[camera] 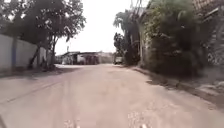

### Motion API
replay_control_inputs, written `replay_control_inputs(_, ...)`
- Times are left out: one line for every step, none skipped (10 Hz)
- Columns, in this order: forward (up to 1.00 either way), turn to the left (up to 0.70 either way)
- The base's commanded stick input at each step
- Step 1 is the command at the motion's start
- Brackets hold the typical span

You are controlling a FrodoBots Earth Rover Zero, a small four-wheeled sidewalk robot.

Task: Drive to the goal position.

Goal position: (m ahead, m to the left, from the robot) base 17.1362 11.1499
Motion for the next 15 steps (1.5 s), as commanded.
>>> replay_control_inputs(1.0, 0.04)
replay_control_inputs(1.0, 0.04)
replay_control_inputs(1.0, 0.03)
replay_control_inputs(1.0, 0.03)
replay_control_inputs(1.0, 0.08)
replay_control_inputs(1.0, 0.32)
replay_control_inputs(1.0, 0.4)
replay_control_inputs(1.0, 0.4)
replay_control_inputs(1.0, 0.4)
replay_control_inputs(1.0, 0.39)
replay_control_inputs(1.0, 0.22)
replay_control_inputs(1.0, 0.04)
replay_control_inputs(1.0, 0.0)
replay_control_inputs(1.0, 0.0)
replay_control_inputs(1.0, 0.0)
